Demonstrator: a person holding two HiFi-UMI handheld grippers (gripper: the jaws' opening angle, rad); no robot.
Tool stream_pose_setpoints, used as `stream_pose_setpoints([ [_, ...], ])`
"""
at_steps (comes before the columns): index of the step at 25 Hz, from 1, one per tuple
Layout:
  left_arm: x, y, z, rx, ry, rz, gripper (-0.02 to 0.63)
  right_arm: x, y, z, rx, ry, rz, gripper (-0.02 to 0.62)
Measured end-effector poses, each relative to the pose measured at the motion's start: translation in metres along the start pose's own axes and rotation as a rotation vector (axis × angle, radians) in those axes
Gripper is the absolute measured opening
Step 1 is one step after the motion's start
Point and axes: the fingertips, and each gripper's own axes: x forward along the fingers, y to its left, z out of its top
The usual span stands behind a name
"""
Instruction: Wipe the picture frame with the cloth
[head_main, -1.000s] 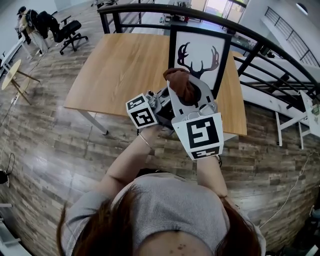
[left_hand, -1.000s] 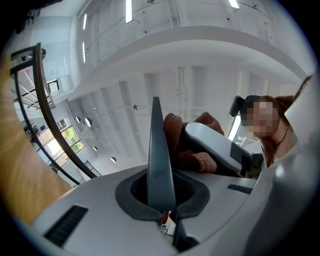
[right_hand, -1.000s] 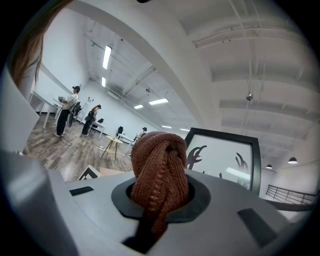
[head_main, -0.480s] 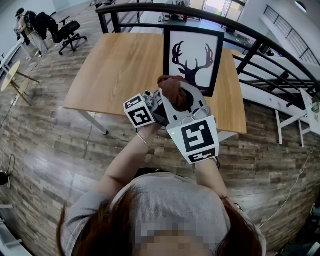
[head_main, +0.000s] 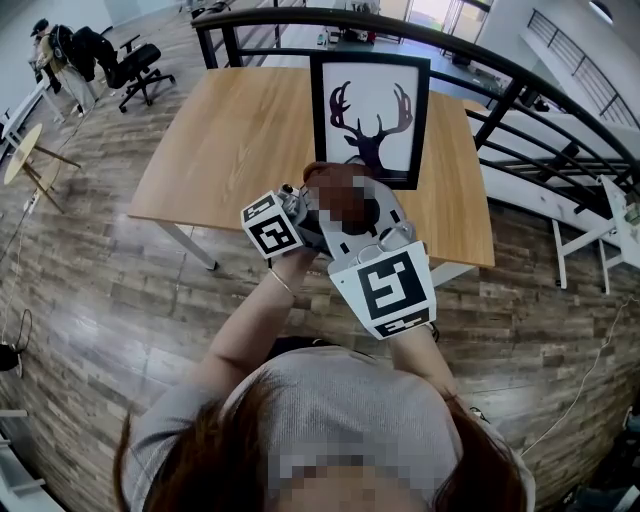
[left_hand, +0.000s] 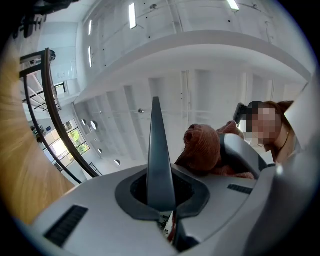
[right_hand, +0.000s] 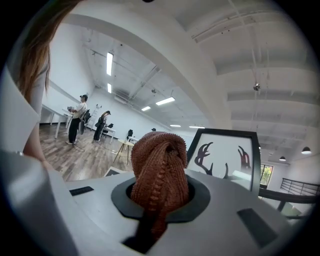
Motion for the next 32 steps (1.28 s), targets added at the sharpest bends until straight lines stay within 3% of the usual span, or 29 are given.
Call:
stream_pose_setpoints([
  [4, -0.001, 0.000, -0.001, 0.017, 0.015, -0.003, 0.020, -0.012, -0.025, 0.040, 0.046, -0.182, -0.070, 0.046],
  [12, -0.005, 0.002, -0.005, -0.009, 0.034, 0.011, 0.020, -0.035, -0.107, 0.120, -0.062, -0.375, -0.275, 0.046],
  [20, -0.008, -0.008, -0.006, 0.010, 0.064, 0.001, 0.020, -0.008, -0.144, 0.097, -0.032, -0.271, -0.365, 0.046],
  [32, -0.015, -0.010, -0.006, 0.013, 0.088, -0.015, 0.020, 0.001, -0.129, 0.052, 0.034, -0.184, -0.350, 0.046],
])
